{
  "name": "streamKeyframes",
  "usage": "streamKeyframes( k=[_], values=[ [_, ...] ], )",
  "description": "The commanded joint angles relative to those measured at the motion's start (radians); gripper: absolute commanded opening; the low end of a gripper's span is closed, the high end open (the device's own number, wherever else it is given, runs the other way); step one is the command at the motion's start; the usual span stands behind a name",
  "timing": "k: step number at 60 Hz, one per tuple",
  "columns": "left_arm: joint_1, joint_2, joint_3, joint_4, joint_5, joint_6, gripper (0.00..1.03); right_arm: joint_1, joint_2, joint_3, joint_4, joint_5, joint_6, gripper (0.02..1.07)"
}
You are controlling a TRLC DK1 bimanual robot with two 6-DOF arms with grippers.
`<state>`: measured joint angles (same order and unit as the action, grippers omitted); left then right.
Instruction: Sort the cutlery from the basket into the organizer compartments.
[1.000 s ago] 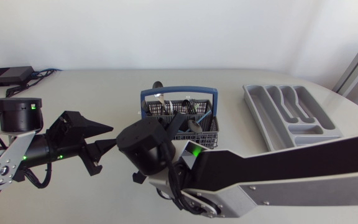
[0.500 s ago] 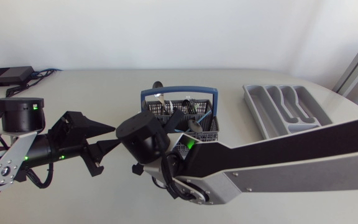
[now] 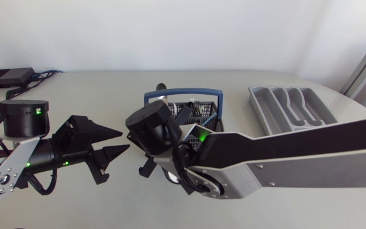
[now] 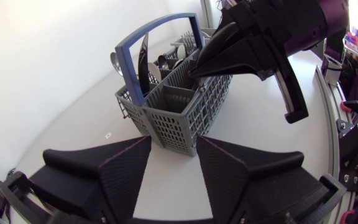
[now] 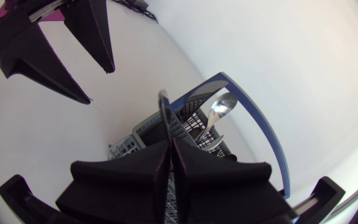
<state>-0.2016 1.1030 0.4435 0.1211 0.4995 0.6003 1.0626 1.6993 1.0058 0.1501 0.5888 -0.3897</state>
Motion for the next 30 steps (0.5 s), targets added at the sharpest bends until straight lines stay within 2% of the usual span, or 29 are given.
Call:
streamKeyframes(
  k=[1,14,30],
  values=[
    [-0.018,-0.026,-0.022,-0.009,-0.009,-0.025,0.51,0.0,-0.043,0.062,-0.024,-0.014,0.0,0.08],
    [-0.032,-0.031,-0.025,-0.014,-0.021,-0.027,0.52,0.004,-0.11,0.145,-0.132,-0.07,-0.001,0.08],
    [-0.062,-0.049,-0.025,-0.02,-0.036,-0.027,0.57,0.005,-0.24,0.226,-0.274,-0.175,0.051,0.08]
  ],
)
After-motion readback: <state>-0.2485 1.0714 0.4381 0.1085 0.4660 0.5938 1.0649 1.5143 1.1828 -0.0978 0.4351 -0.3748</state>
